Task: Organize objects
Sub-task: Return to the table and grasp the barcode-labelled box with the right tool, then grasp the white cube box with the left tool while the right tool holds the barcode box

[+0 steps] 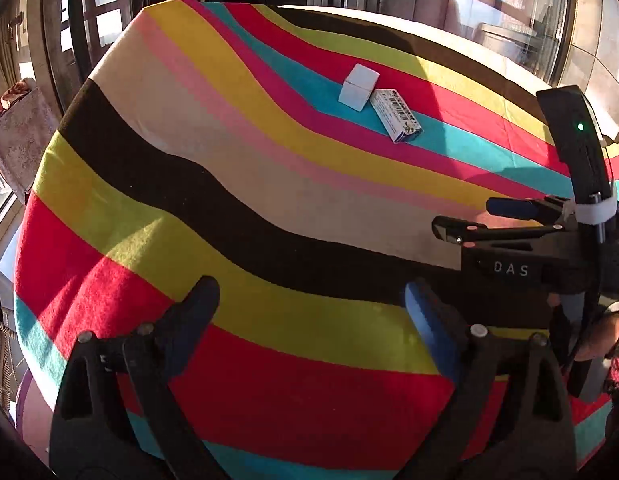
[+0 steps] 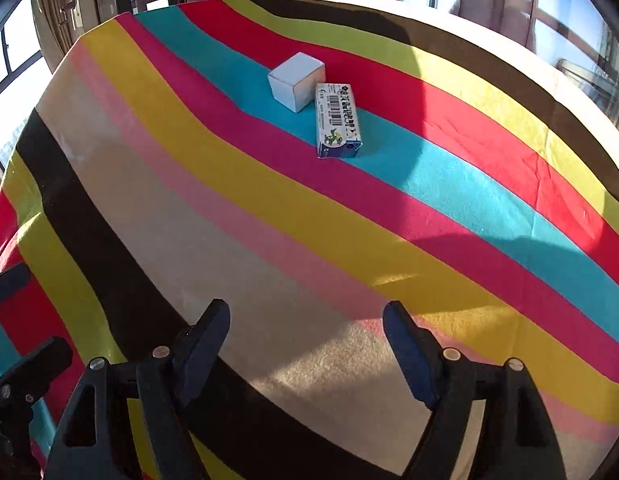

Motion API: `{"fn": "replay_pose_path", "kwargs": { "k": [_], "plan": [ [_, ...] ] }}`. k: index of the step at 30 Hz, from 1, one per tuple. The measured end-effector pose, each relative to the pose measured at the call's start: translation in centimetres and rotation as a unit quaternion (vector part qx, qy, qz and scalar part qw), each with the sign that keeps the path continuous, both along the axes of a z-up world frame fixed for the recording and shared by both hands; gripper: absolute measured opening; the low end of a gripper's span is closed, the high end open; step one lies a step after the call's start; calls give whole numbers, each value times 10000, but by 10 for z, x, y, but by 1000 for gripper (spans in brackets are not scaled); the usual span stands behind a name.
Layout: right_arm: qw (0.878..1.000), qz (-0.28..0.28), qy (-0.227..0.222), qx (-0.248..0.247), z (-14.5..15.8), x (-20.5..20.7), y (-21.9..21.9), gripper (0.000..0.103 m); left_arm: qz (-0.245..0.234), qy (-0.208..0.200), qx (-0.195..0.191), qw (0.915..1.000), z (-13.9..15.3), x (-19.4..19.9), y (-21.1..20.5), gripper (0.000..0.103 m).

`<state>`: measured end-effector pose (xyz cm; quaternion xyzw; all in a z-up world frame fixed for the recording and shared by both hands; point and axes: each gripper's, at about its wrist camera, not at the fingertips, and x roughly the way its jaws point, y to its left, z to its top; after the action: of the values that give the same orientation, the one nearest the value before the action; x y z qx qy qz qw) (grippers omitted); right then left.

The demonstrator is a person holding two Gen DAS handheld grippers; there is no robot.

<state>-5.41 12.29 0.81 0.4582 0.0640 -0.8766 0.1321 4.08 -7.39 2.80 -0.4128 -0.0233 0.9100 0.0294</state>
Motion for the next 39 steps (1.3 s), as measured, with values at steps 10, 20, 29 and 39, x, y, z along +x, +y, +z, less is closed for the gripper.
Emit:
{"fn": "replay_pose_path", "kwargs": {
  "k": [10,20,29,39],
  "plan": [
    [9996,-261,-43,-24,-8,-128,-15,80,253,-397,197,9987,-25,-27,-6,97],
    [9996,-159,93,-202,-4,-92,23,34,45,-575,-167,9982,-31,-38,4,100],
    [9986,-415,322,-105,-8,-32,70,35,60,-31,-896,9960,-8,-173,51,100],
    [9985,-416,296,-188,-11,-33,81,35,-418,154,-976,9942,-12,-223,72,39]
  ]
}}
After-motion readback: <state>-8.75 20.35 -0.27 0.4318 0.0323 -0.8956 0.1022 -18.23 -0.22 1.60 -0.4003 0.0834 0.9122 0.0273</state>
